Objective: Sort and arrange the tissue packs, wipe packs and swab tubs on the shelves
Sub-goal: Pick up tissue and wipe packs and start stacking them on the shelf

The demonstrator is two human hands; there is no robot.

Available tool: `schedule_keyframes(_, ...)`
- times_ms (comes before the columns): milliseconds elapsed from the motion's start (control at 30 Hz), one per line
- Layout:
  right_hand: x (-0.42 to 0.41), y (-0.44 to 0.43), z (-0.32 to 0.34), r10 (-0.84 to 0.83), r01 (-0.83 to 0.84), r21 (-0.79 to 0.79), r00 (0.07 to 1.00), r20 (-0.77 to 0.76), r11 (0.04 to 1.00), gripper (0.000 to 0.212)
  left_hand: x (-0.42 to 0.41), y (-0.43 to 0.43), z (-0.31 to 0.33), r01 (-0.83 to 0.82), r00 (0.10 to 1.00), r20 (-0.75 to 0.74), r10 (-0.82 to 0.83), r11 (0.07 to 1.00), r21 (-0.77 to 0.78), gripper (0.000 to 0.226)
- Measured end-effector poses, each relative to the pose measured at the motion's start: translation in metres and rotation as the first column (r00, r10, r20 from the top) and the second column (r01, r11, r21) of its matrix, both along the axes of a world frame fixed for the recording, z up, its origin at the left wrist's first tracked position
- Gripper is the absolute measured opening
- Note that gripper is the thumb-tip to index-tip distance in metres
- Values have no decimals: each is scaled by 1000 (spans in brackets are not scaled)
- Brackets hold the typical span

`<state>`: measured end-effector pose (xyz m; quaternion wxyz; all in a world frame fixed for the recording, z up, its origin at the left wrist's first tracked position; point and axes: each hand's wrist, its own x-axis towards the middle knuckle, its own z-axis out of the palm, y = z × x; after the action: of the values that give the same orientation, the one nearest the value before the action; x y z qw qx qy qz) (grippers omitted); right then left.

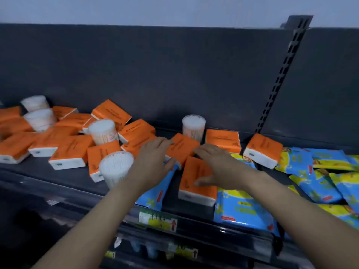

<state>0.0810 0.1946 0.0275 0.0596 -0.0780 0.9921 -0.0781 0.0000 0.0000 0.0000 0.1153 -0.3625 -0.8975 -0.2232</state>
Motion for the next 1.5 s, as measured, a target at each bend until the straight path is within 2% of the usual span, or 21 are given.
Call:
schedule_keyframes(167,-27,15,-2,28,-33,40,991,133,999,101,-11,21,-1,-59,997,44,60,998,-38,50)
schedule_keyframes(267,-38,19,-1,43,-51,33,975,216,998,98,-15,31,-3,-82,991,101,92,992,-95,58)
schedule_keyframes(433,-49,22,-3,47,-18,-80,925,378,997,95,-27,36,1,-122,935,300,186,968,-219,67)
schedule_keyframes(600,-56,18,-2,56,11,-168,920,388,986,79,-43,45,7,-106,907,347,239,926,-362,72)
schedule_keyframes(733,-56,20,-1,31,90,-275,914,405,957,63,-57,50,5,-68,877,414,244,916,-395,70)
schedule_keyframes(833,-55,27,-1,11,136,-357,925,381,924,49,-63,55,6,-40,834,484,265,904,-425,82)
schedule_keyframes(900,-55,32,-2,-20,187,-411,926,377,892,47,-65,58,9,-46,814,503,290,896,-442,94)
schedule_keyframes(967,-54,37,-2,-53,230,-451,927,371,862,47,-68,60,8,-65,806,510,300,902,-427,95)
schedule_keyframes(1033,-52,41,-1,-69,284,-544,922,382,790,42,-70,63,7,-91,807,512,294,919,-384,86)
schedule_keyframes(1100,-48,47,2,-76,333,-658,919,387,675,37,-69,66,9,-102,785,551,283,937,-335,77)
schedule_keyframes(1233,-40,56,2,-131,369,-797,927,351,478,40,-69,65,19,-71,719,667,194,976,-207,43)
schedule_keyframes(1400,-21,67,17,-273,369,-878,917,291,305,55,-69,63,39,-173,710,696,107,985,24,45)
schedule_keyframes(1500,-6,81,21,-422,340,-930,870,255,138,49,-68,75,51,-181,716,698,-11,963,200,52)
